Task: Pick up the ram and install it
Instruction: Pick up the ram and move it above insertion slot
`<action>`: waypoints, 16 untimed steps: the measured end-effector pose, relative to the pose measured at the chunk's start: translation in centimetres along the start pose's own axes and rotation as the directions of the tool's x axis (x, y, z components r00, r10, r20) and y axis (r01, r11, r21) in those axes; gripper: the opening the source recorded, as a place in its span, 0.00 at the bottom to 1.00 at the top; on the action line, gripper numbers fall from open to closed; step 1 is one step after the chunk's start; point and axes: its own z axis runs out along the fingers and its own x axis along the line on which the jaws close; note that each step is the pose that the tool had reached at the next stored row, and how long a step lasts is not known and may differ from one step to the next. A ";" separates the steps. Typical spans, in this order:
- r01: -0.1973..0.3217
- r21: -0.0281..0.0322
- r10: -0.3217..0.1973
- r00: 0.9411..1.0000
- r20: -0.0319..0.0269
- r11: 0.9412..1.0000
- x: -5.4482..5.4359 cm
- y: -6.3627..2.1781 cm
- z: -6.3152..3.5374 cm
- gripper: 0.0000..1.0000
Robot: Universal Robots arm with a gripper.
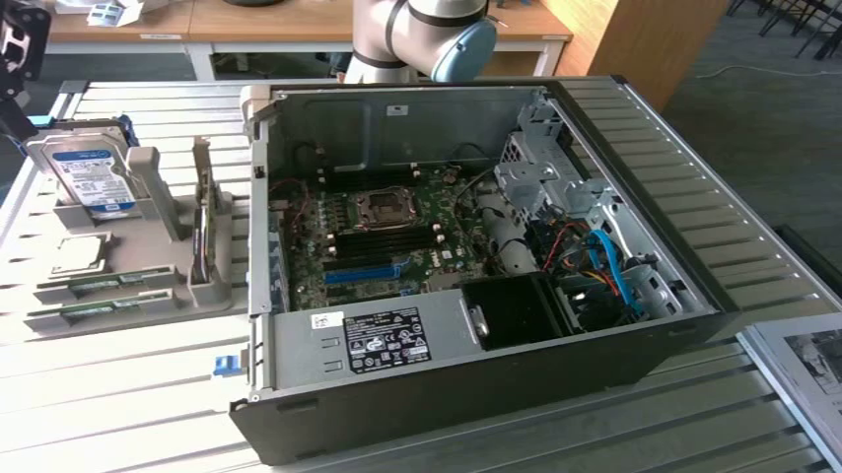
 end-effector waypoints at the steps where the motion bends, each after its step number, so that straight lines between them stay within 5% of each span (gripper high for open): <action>1: 0.013 0.000 -0.013 1.000 -0.001 1.000 0.0 0.00 0.00 0.10; 9: 0.114 -0.003 -0.114 0.993 -0.005 0.993 0.0 0.00 0.02 0.10; 16: 0.210 -0.006 -0.211 0.978 -0.009 0.978 0.0 0.00 0.04 0.10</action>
